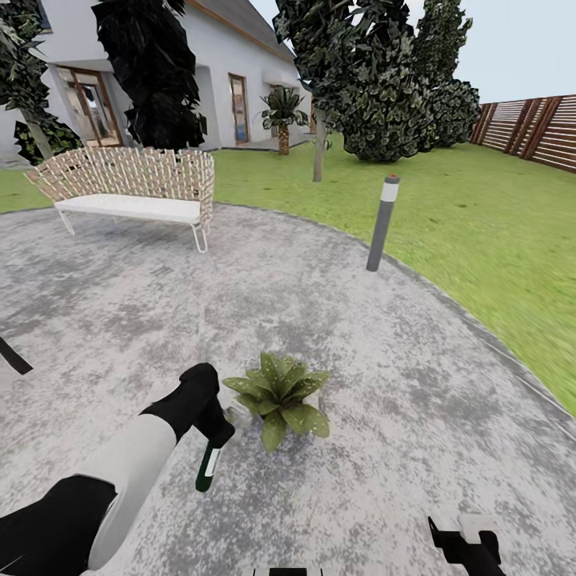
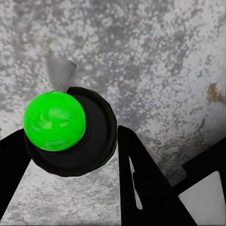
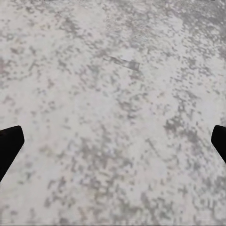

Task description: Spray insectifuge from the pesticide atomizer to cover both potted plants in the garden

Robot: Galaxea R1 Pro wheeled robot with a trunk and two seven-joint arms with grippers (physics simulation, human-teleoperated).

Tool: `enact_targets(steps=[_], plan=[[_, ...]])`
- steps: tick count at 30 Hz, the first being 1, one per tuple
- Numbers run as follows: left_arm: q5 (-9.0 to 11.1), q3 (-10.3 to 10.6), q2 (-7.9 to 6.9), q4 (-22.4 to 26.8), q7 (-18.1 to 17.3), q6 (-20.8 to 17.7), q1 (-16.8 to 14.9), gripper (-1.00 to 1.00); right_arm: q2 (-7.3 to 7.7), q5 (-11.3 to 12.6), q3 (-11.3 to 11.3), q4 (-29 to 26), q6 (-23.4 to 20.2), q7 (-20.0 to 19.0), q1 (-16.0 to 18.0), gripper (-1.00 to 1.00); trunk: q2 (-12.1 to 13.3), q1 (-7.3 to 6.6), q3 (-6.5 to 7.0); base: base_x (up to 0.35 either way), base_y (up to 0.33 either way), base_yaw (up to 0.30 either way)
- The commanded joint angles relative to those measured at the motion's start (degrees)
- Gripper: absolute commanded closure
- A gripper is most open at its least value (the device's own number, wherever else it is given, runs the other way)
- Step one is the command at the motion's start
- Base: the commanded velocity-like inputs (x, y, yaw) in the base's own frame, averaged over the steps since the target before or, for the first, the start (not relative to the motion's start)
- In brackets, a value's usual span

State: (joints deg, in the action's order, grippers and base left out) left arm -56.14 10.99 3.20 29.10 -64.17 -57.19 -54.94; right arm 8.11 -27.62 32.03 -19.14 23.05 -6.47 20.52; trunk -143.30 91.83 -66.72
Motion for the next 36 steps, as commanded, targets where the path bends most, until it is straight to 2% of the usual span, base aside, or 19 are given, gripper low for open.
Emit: enact_targets(steps=[1, 7, 9, 10, 12, 17, 19, 20, 22, 24, 27, 33, 36], plan=[[-0.3, 0.1, -0.09, 0.0, -0.6, -0.2, 0.0, 1.0, -0.02, -0.2, 0.5, 0.0, 0.2, -0.5, 0.1, -1.0, 0.0, 0.0, -0.05, 0.284, 0.0, 0.0], [0.0, 0.2, 0.32, -0.4, -0.6, -0.2, 0.2, 1.0, -0.02, -0.2, 0.5, 0.1, 0.2, -0.5, 0.1, -1.0, 0.0, 0.0, -0.05, 0.195, 0.0, 0.0], [0.0, 0.2, 0.37, -0.4, -0.6, -0.2, 1.3, 1.0, -0.02, -0.2, 0.6, 0.1, 0.2, -0.5, 0.1, -1.0, 0.0, 0.0, -0.05, 0.017, 0.0, 0.0], [-0.1, 0.2, 0.39, -0.4, -0.6, 0.0, 3.3, 1.0, -0.02, -0.2, 0.6, 0.1, 0.2, -0.5, 0.1, -1.0, 0.0, 0.0, -0.05, 0.003, 0.0, 0.0], [-0.1, 0.2, 0.32, -0.4, -0.7, 0.2, 4.8, 1.0, -0.02, -0.2, 0.5, 0.1, 0.2, -0.5, 0.1, -1.0, 0.0, 0.0, -0.05, 0.001, 0.0, 0.0], [-0.1, -0.1, 0.2, 0.3, -0.8, 0.1, 5.4, 1.0, -0.02, -0.2, 0.5, 0.1, 0.2, -0.5, 0.1, -1.0, 0.0, 0.0, -0.05, 0.0, 0.0, 0.0], [-0.1, 0.0, 0.32, 0.6, -0.8, -0.1, 4.8, 1.0, -0.02, -0.2, 0.5, 0.1, 0.2, -0.5, 0.1, -1.0, 0.0, 0.0, -0.05, 0.0, 0.0, 0.0], [-0.1, 0.0, 0.45, 0.8, -1.5, -0.4, 2.6, 1.0, -0.02, -0.2, 0.5, 0.1, 0.2, -0.5, 0.1, -1.0, 0.0, 0.0, -0.05, 0.0, 0.0, 0.0], [-0.7, 0.4, 0.21, 0.5, -7.6, 0.0, -1.1, 1.0, -0.09, -0.3, 0.5, 0.2, 0.2, -0.5, 0.1, -1.0, 0.0, 0.0, -0.05, 0.0, 0.0, 0.0], [-0.9, 0.7, 0.1, 0.4, -10.1, 0.1, -2.6, 1.0, -0.11, -0.3, 0.5, 0.2, 0.2, -0.5, 0.0, -1.0, 0.0, 0.0, -0.05, 0.0, 0.0, 0.0], [-0.9, 0.6, 0.35, 0.1, -10.6, 0.1, -3.7, 1.0, -0.11, -0.3, 0.5, 0.2, 0.2, -0.5, 0.1, -1.0, 0.0, 0.0, -0.05, 0.0, 0.0, 0.0], [-1.0, 0.7, 0.69, 0.8, -10.6, 0.3, -3.9, 1.0, -0.11, -0.2, 0.5, 0.1, 0.2, -0.4, 0.0, -1.0, 0.0, 0.0, -0.05, 0.001, 0.0, 0.0], [-0.9, 2.4, 0.75, 0.7, -10.7, 0.3, -3.9, 1.0, -0.11, -0.2, 0.5, 0.1, 0.3, -0.4, 0.1, -1.0, 0.0, 0.0, -0.05, 0.207, 0.0, 0.0]])
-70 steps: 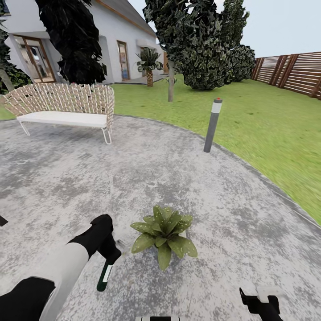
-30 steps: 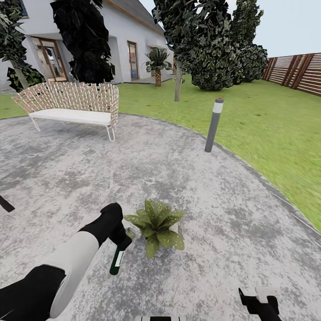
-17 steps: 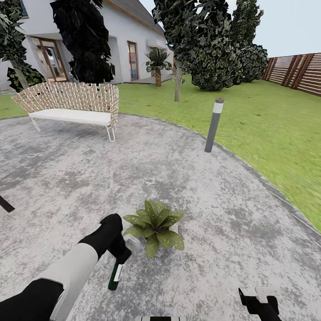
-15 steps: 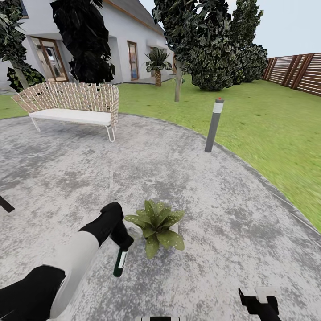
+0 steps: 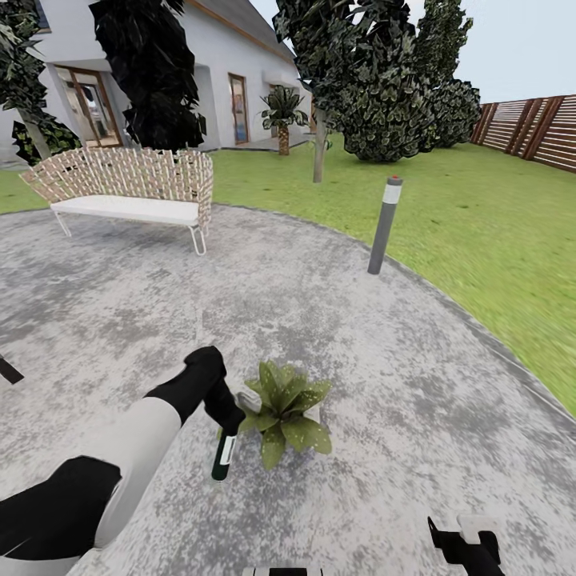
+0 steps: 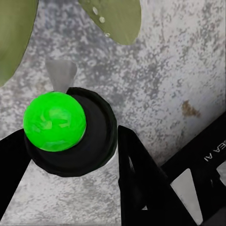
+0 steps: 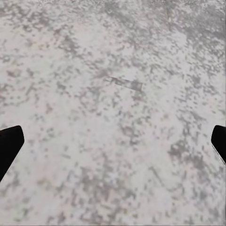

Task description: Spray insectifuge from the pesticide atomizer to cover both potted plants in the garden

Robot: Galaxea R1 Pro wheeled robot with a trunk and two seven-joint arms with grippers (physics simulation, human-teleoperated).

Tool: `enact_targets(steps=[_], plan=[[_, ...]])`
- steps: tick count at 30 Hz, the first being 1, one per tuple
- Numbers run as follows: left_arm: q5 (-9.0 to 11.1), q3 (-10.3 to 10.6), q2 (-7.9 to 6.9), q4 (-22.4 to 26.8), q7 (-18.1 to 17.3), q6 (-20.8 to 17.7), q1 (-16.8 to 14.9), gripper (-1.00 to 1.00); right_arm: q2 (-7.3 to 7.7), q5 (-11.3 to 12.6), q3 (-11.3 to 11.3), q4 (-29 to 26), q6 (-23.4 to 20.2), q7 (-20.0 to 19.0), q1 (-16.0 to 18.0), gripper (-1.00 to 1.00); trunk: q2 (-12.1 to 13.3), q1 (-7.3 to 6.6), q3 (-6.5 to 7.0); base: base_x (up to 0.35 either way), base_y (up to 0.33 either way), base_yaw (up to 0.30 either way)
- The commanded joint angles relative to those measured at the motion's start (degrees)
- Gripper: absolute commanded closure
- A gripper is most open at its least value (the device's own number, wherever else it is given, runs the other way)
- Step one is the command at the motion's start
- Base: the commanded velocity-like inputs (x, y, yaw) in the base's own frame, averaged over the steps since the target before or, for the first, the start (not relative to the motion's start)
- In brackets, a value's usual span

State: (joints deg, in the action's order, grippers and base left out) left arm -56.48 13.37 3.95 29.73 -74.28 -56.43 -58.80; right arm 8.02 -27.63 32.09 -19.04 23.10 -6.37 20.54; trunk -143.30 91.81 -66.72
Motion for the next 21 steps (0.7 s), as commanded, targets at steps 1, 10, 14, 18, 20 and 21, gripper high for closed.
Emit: enact_targets(steps=[1, 10, 14, 18, 20, 21], plan=[[-0.5, 0.8, 0.01, 0.1, -0.6, -0.5, 0.0, 1.0, -0.02, -0.1, 0.5, 0.0, 0.3, -0.5, 0.0, -1.0, 0.0, 0.02, -0.05, 0.308, 0.0, 0.0], [-2.5, 5.0, -0.41, -0.7, -8.4, -0.5, -2.6, 1.0, -0.02, -0.1, 0.4, 0.1, 0.3, -0.5, 0.1, -1.0, 0.0, 0.02, -0.05, 0.151, 0.0, 0.0], [-5.3, 8.2, -0.21, -0.8, -12.3, -0.5, -2.7, 1.0, -0.02, -0.1, 0.4, 0.0, 0.3, -0.5, 0.0, -1.0, 0.0, 0.02, -0.05, 0.002, 0.0, 0.0], [-6.5, 8.3, 1.11, 0.5, -13.2, -1.4, -4.0, 1.0, -1.33, -0.4, 0.4, -0.3, 0.0, -0.7, 0.2, -1.0, 0.0, 0.02, -0.05, 0.0, 0.0, 0.0], [-6.0, 8.1, 1.06, 1.1, -13.7, -1.0, -4.7, 1.0, -1.98, -0.4, 0.4, 0.4, 0.1, -0.5, 0.1, -1.0, 0.0, 0.02, -0.05, 0.0, 0.0, 0.0], [-5.9, 8.1, 0.99, 1.5, -14.0, -0.9, -5.0, 1.0, -2.3, -0.3, 0.4, 0.7, 0.1, -0.4, 0.1, -1.0, 0.0, 0.02, -0.05, 0.0, 0.0, 0.0]])
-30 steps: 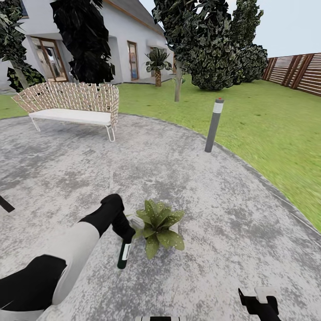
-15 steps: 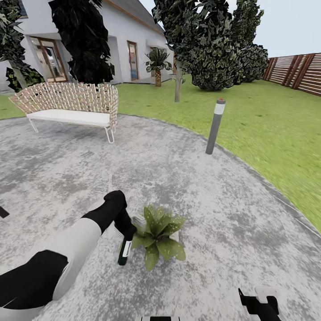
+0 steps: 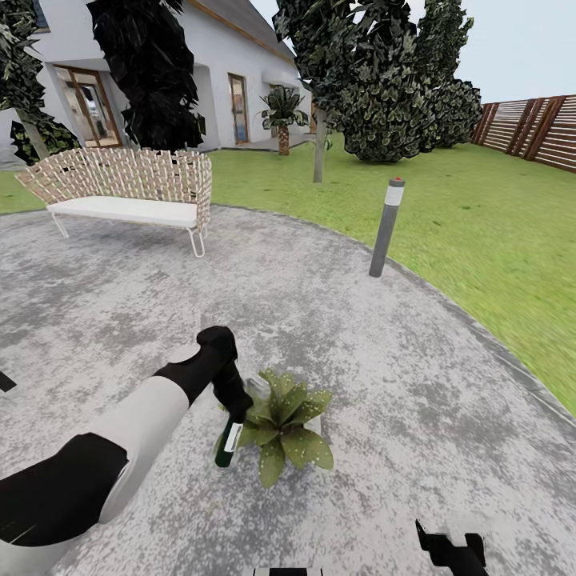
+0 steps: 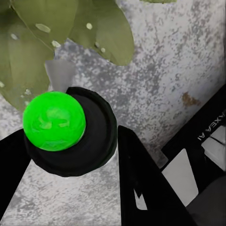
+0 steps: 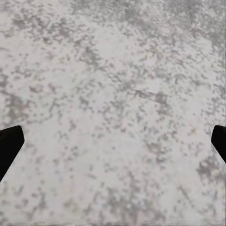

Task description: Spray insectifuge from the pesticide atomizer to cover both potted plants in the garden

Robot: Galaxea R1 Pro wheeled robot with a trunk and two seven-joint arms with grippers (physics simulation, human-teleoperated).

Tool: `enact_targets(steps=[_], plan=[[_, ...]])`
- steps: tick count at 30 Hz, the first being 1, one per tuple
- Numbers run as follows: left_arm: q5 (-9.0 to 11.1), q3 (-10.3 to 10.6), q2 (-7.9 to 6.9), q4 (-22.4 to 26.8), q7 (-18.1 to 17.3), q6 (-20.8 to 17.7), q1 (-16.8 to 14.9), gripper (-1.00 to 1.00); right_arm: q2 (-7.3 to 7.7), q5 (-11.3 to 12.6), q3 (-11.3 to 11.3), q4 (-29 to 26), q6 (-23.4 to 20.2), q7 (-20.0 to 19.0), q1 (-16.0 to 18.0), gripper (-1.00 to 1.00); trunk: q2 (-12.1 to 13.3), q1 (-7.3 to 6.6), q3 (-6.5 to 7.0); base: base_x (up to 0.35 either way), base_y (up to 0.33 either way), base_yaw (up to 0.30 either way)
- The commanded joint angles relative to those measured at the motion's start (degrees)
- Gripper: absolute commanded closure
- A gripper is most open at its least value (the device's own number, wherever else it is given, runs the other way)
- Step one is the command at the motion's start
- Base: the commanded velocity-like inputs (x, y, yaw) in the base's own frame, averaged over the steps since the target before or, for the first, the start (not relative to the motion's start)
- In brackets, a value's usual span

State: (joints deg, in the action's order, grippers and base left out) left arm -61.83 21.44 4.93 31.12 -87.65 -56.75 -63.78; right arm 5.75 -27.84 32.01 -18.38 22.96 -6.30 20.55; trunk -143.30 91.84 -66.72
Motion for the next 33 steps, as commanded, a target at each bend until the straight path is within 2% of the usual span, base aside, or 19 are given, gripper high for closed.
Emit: enact_targets(steps=[1, 3, 5, 10, 16, 17, 26, 28, 30, 33], plan=[[-0.8, 0.1, -0.11, 0.4, -0.9, -0.5, -0.4, 1.0, -0.35, -0.1, 0.5, 0.4, 0.3, -0.4, 0.0, -1.0, 0.0, -0.01, -0.05, 0.0, 0.0, 0.0], [-1.5, 0.1, -0.19, 1.0, -1.5, -0.5, -1.0, 1.0, -0.92, 0.0, 0.6, 1.0, 0.3, -0.4, 0.0, -1.0, 0.0, -0.01, -0.05, 0.0, 0.0, 0.0], [-2.2, 0.2, -0.19, 1.7, -2.2, -0.3, -1.7, 1.0, -0.86, 0.0, 0.7, 1.6, 0.3, -0.3, 0.0, -1.0, 0.0, -0.01, -0.05, 0.0, 0.0, 0.0], [-3.9, 1.8, 0.0, 1.9, -2.3, 0.7, -3.3, 1.0, -0.04, 0.1, 0.7, 3.3, 0.3, -0.2, 0.0, -1.0, 0.0, -0.01, -0.05, 0.0, 0.0, 0.0], [-6.0, 1.3, -0.08, 1.8, -2.3, 0.7, -4.8, 1.0, -0.01, 0.1, 0.6, 4.5, 0.4, -0.2, 0.0, -1.0, 0.0, -0.01, -0.05, 0.0, 0.0, 0.0], [-17.7, 1.1, -0.09, 1.8, -2.3, 0.7, -4.8, 1.0, -0.02, 0.1, 0.7, 4.5, 0.4, -0.2, 0.0, -1.0, 0.0, -0.01, -0.05, 0.0, 0.0, 0.0], [-17.2, 0.6, 0.03, 0.5, -2.3, 0.7, -4.7, 1.0, 0.0, 0.1, 0.7, 4.5, 0.4, -0.2, 0.0, -1.0, 0.0, -0.01, -0.05, 0.0, 0.0, 0.124], [-15.7, 0.4, 0.0, 0.4, -2.3, 0.7, -4.7, 1.0, 0.01, 0.1, 0.7, 4.5, 0.4, -0.2, 0.0, -1.0, 0.0, -0.01, -0.05, 0.0, 0.0, 0.238], [-12.6, 0.3, -0.03, 0.4, -2.3, 0.7, -4.7, 1.0, 0.0, 0.1, 0.7, 4.5, 0.4, -0.2, 0.0, -1.0, 0.0, -0.01, -0.05, 0.0, 0.0, 0.241], [-11.3, 0.4, -0.03, 0.4, -2.3, 0.7, -4.6, 1.0, 0.02, 0.1, 0.7, 4.5, 0.4, -0.2, 0.0, -1.0, 0.0, -0.01, -0.05, 0.0, 0.0, 0.181]])
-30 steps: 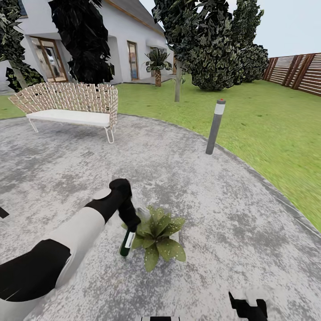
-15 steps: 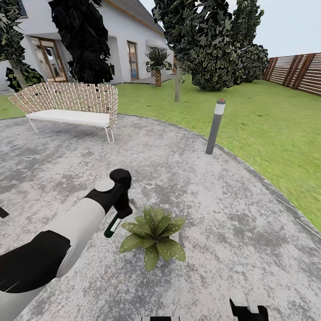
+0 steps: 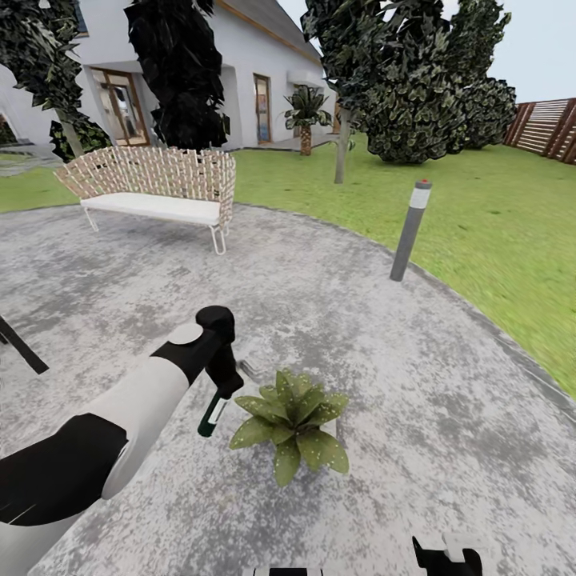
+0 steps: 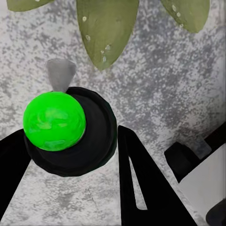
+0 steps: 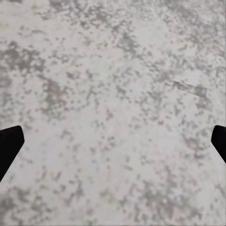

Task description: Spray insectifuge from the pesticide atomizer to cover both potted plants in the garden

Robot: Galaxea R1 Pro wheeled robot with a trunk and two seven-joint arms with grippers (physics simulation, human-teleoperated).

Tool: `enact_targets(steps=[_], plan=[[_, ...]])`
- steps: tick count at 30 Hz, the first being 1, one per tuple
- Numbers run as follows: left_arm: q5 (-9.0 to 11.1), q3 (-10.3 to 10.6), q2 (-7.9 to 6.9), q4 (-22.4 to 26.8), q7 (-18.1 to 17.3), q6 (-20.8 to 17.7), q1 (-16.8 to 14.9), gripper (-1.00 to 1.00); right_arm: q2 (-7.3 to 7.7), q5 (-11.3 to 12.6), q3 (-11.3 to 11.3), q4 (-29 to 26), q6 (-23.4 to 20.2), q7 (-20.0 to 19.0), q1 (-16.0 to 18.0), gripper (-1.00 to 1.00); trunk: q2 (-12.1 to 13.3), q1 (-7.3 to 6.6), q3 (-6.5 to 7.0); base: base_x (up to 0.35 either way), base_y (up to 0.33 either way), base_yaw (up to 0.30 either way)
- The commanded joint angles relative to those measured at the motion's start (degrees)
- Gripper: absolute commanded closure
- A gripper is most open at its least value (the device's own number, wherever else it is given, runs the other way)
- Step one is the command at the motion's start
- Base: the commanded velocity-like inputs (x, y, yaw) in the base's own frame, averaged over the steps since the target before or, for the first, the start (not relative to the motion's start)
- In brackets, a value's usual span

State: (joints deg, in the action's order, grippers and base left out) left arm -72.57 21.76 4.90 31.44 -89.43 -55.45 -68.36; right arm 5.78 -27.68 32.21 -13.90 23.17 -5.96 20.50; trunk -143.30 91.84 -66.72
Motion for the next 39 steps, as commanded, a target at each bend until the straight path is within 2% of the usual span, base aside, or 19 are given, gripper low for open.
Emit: enact_targets(steps=[1, 9, 13, 19, 27, 39], plan=[[-0.3, 0.1, 0.02, 0.1, -0.6, -0.6, 0.0, 1.0, 0.01, -0.1, 0.5, 0.0, 0.2, -0.5, 0.0, -1.0, 0.0, -0.01, -0.05, -0.005, -0.012, 0.048], [-0.2, 0.1, -0.07, 0.0, -0.6, -0.6, 0.1, 1.0, 0.02, -0.1, 0.5, 0.0, 0.2, -0.5, 0.0, -1.0, 0.0, -0.01, -0.05, -0.142, -0.21, 0.021], [-0.3, 0.1, -0.14, 0.0, -0.6, -0.5, 0.6, 1.0, 0.02, -0.1, 0.5, 0.0, 0.2, -0.5, 0.0, -1.0, 0.0, -0.01, -0.05, -0.203, -0.211, 0.22], [-0.6, 0.0, -0.32, -0.1, -0.6, -0.5, 1.4, 1.0, 0.02, -0.1, 0.5, 0.0, 0.2, -0.5, 0.0, -1.0, 0.0, -0.01, -0.05, -0.037, -0.031, 0.039], [-0.7, 0.0, -0.37, -0.1, -0.6, -0.5, 1.4, 1.0, 0.02, -0.1, 0.5, 0.0, 0.2, -0.5, 0.0, -1.0, 0.0, -0.01, -0.05, -0.185, -0.205, 0.207], [-0.8, 0.1, -1.64, -0.1, -0.6, -0.7, 2.1, 1.0, 0.02, -0.1, 0.5, 0.0, 0.2, -0.5, 0.0, -1.0, 0.0, -0.01, -0.05, -0.174, -0.149, 0.007]])
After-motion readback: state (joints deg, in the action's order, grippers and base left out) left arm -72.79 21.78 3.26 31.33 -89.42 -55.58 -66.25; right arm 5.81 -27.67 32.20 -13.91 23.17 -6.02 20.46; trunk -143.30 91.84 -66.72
